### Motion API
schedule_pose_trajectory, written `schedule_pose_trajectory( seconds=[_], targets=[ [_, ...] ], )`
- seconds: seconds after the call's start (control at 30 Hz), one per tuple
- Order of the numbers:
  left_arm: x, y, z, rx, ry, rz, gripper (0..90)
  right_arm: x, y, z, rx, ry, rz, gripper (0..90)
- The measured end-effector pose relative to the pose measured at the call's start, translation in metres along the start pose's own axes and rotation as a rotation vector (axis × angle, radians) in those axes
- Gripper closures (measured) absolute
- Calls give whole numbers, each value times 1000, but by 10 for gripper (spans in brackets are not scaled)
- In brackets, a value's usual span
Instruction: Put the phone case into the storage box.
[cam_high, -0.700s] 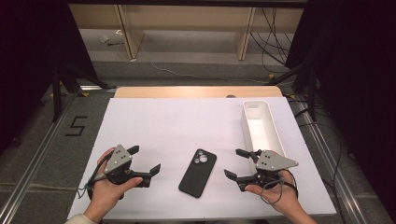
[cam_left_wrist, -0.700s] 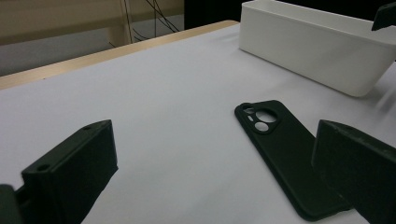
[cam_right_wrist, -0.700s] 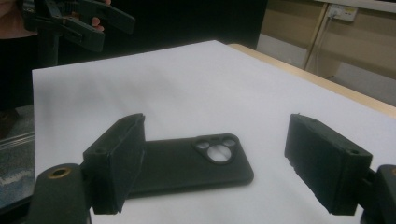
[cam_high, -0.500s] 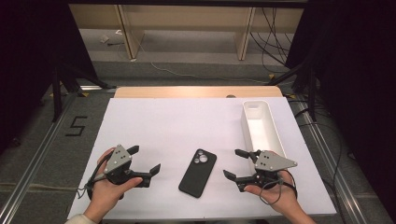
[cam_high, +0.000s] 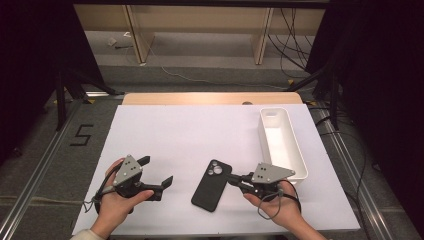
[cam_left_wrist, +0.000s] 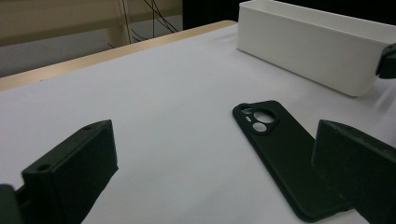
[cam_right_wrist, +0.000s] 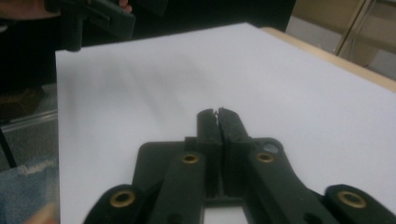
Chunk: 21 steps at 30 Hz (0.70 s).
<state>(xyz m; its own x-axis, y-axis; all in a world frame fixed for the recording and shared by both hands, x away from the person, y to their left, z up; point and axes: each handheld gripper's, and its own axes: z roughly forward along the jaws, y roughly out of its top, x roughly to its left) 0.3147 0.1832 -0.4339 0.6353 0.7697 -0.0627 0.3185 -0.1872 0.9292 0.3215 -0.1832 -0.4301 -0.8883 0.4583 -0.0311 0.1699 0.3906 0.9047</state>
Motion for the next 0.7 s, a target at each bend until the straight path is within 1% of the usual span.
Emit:
schedule_pose_trajectory(
  seconds=[0.07,0.13,0.33,0.47,0.6,0.63,0.67,0.7],
  targets=[
    [0,0,1,2,-1,-2,0,2,0,6,23,8,6,900],
    [0,0,1,2,-2,1,0,4,1,11,42,4,10,900],
    [0,0,1,2,-3,-2,0,9,4,31,81,14,27,900],
    [0,0,1,2,-3,-2,0,14,5,48,120,21,28,900],
    [0,-1,1,5,-4,-4,0,19,8,65,152,40,29,900],
    [0,-1,1,5,-4,-4,0,19,8,65,152,40,29,900],
    [1,-1,1,5,-5,-4,0,22,8,74,172,51,29,900],
    [1,-1,2,5,-5,-4,0,24,9,79,182,56,27,900]
  ],
)
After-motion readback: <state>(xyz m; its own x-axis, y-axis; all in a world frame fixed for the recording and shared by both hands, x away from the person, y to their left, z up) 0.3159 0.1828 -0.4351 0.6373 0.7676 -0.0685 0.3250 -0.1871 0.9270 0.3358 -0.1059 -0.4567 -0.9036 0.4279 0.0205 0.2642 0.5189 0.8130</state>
